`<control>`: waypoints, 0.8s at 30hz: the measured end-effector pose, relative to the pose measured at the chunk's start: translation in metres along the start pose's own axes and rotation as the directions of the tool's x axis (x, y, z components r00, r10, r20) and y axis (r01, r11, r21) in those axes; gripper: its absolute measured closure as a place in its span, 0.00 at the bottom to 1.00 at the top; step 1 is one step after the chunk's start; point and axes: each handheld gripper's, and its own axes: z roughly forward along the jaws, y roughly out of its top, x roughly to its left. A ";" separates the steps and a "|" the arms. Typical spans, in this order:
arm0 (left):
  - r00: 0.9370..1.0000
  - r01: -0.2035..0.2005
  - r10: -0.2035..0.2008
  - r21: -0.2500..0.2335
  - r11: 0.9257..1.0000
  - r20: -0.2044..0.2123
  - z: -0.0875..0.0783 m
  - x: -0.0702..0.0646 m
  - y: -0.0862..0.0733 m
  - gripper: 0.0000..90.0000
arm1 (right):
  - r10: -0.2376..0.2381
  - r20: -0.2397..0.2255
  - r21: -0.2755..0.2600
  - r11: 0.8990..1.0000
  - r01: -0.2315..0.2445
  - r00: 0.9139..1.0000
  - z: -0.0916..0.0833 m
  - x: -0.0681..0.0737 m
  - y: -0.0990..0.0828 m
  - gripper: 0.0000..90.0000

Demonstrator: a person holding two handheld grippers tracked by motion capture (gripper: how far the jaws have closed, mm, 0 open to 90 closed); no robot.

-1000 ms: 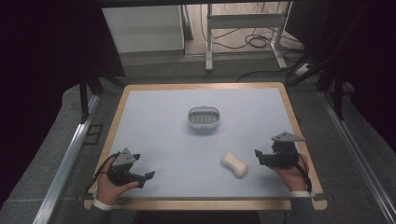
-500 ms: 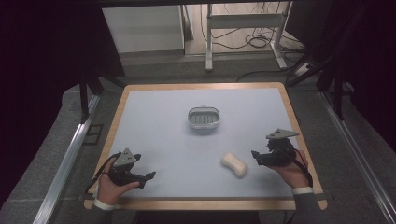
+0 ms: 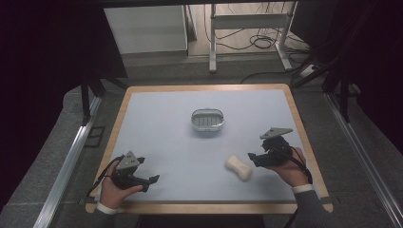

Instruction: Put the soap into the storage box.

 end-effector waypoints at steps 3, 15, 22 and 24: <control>1.000 0.001 -0.001 0.001 1.000 0.003 0.000 0.000 0.000 0.11 | -0.006 -0.007 0.009 1.000 0.006 1.000 0.001 0.001 0.002 0.23; 1.000 0.002 -0.002 0.004 1.000 0.008 0.001 -0.001 0.000 0.11 | -0.047 -0.054 0.075 0.996 0.051 0.997 0.011 0.015 0.015 0.27; 1.000 0.005 -0.005 0.000 1.000 0.011 0.000 0.000 0.000 0.11 | -0.053 -0.073 0.136 0.989 0.063 0.996 0.017 0.021 0.018 0.28; 1.000 0.006 -0.006 -0.001 1.000 0.011 0.000 0.000 0.000 0.11 | -0.055 -0.083 0.142 0.988 0.067 0.995 0.019 0.023 0.018 0.29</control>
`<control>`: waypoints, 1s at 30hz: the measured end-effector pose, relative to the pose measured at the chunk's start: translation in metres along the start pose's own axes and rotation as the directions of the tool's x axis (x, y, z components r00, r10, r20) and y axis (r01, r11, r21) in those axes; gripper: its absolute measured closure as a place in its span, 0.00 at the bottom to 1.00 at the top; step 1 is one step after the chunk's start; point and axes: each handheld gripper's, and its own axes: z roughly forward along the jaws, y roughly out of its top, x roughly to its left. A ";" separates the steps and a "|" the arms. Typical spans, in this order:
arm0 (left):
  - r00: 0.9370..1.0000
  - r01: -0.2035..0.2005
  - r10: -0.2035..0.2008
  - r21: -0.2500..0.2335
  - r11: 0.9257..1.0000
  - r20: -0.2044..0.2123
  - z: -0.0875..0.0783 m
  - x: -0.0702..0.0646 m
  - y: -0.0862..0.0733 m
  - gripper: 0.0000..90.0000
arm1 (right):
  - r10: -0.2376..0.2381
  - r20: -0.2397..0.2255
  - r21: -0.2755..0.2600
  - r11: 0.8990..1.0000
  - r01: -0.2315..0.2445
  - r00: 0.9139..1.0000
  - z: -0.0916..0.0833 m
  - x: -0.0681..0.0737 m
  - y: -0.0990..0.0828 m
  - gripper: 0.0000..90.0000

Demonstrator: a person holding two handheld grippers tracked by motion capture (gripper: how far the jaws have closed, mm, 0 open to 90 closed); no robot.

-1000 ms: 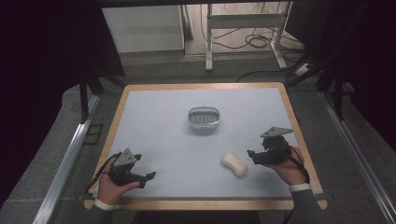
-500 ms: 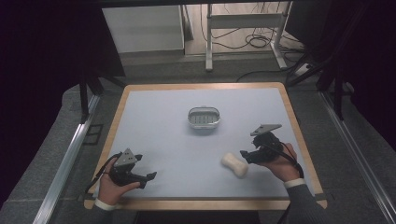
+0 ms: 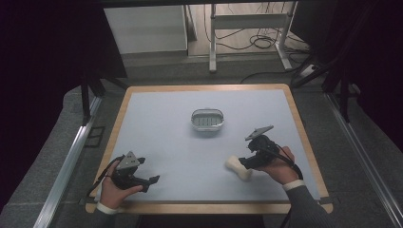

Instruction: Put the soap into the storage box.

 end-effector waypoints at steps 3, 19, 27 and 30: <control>1.000 -0.002 0.002 0.004 1.000 -0.001 0.000 0.000 0.000 0.11 | -0.007 -0.012 0.020 1.000 0.007 1.000 0.002 0.004 0.001 0.30; 1.000 -0.004 0.004 0.012 1.000 -0.003 0.003 -0.001 0.000 0.11 | -0.040 -0.063 0.133 0.990 0.048 0.997 0.029 0.019 0.004 0.37; 1.000 -0.003 0.003 0.009 1.000 -0.001 0.002 -0.001 0.000 0.11 | -0.049 -0.061 0.196 0.979 0.060 0.997 0.040 0.025 0.008 0.41; 1.000 -0.004 0.004 0.009 1.000 -0.002 0.002 -0.001 0.000 0.11 | -0.049 -0.067 0.222 0.973 0.063 0.997 0.044 0.026 0.009 0.44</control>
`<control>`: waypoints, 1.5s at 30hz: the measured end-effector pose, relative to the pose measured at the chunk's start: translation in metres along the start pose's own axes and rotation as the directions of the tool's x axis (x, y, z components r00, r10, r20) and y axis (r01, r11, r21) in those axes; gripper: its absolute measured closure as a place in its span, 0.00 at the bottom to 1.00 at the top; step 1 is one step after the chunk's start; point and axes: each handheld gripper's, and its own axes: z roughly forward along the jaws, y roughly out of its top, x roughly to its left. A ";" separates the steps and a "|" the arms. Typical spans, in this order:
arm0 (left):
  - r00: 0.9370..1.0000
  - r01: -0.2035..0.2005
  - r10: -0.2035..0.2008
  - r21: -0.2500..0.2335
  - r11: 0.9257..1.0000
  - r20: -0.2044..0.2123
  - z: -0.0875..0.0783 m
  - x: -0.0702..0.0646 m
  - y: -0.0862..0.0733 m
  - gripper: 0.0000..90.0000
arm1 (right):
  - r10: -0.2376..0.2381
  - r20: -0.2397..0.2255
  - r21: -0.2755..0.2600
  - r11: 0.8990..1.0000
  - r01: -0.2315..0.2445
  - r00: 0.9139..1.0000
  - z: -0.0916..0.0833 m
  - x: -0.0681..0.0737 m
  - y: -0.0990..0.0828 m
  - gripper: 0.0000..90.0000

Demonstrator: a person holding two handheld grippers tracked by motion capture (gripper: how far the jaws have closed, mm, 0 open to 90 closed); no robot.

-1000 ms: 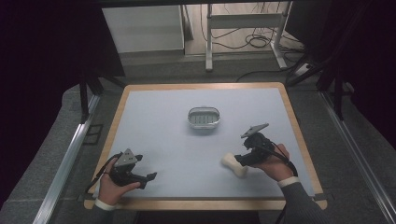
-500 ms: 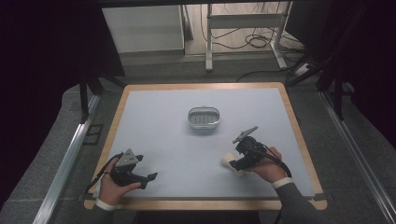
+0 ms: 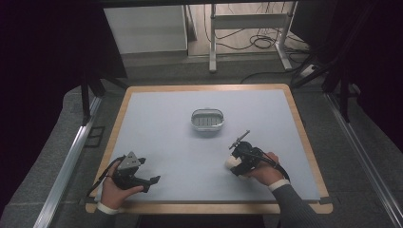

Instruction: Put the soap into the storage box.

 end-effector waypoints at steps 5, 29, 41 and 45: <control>1.000 -0.004 0.004 0.000 1.000 0.002 0.000 0.000 0.000 0.11 | 0.002 -0.010 0.044 0.999 -0.001 1.000 0.004 0.000 0.001 0.52; 1.000 -0.006 0.006 -0.001 1.000 -0.001 -0.001 0.001 0.000 0.11 | -0.022 0.024 -0.013 1.000 0.023 0.999 -0.021 -0.012 0.012 0.55; 1.000 -0.006 0.006 -0.001 1.000 0.000 -0.001 0.001 0.000 0.11 | -0.030 0.017 -0.057 0.998 0.031 0.999 -0.030 -0.017 0.019 0.55; 1.000 -0.007 0.007 0.004 1.000 0.003 0.001 0.000 0.000 0.11 | -0.036 0.019 -0.067 0.997 0.037 0.999 -0.032 -0.018 0.020 0.55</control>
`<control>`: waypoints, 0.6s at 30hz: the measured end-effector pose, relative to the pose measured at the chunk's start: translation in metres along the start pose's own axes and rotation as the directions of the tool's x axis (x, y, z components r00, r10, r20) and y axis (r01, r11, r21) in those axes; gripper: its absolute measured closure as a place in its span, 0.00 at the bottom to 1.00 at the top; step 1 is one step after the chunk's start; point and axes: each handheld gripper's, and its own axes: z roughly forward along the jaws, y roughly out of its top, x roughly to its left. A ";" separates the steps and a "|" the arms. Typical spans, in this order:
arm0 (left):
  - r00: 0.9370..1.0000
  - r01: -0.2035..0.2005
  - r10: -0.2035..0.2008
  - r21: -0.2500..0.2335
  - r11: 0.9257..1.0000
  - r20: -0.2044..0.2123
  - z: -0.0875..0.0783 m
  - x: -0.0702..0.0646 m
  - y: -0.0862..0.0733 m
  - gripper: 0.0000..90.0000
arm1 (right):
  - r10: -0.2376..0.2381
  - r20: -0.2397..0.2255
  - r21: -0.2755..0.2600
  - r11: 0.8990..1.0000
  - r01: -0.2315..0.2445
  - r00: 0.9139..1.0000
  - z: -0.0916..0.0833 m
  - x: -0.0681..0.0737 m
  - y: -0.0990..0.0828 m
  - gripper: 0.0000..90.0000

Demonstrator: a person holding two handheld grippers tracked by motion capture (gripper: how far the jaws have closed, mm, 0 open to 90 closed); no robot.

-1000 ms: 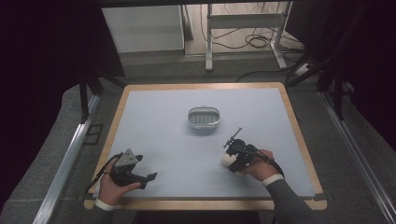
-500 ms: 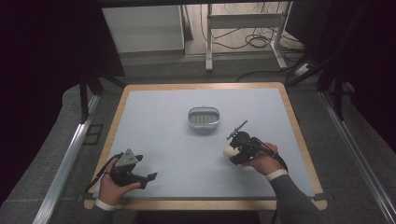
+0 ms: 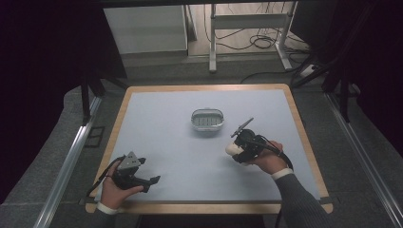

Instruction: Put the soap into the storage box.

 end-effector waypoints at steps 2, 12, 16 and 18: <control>1.000 0.000 0.000 0.002 1.000 -0.001 0.000 0.000 0.000 0.11 | -0.008 0.003 -0.003 1.000 0.008 1.000 -0.001 -0.001 0.002 0.55; 1.000 -0.001 0.001 -0.003 1.000 -0.002 -0.001 0.000 0.000 0.11 | -0.020 0.004 -0.035 0.999 0.020 1.000 -0.005 -0.004 0.008 0.55; 1.000 -0.003 0.003 0.000 1.000 -0.002 -0.001 0.000 0.000 0.10 | -0.023 0.005 -0.043 0.999 0.024 1.000 -0.006 -0.006 0.010 0.55; 1.000 -0.004 0.004 0.002 1.000 0.001 0.000 0.000 0.000 0.10 | -0.020 0.011 -0.049 0.999 0.021 1.000 -0.007 -0.008 0.011 0.55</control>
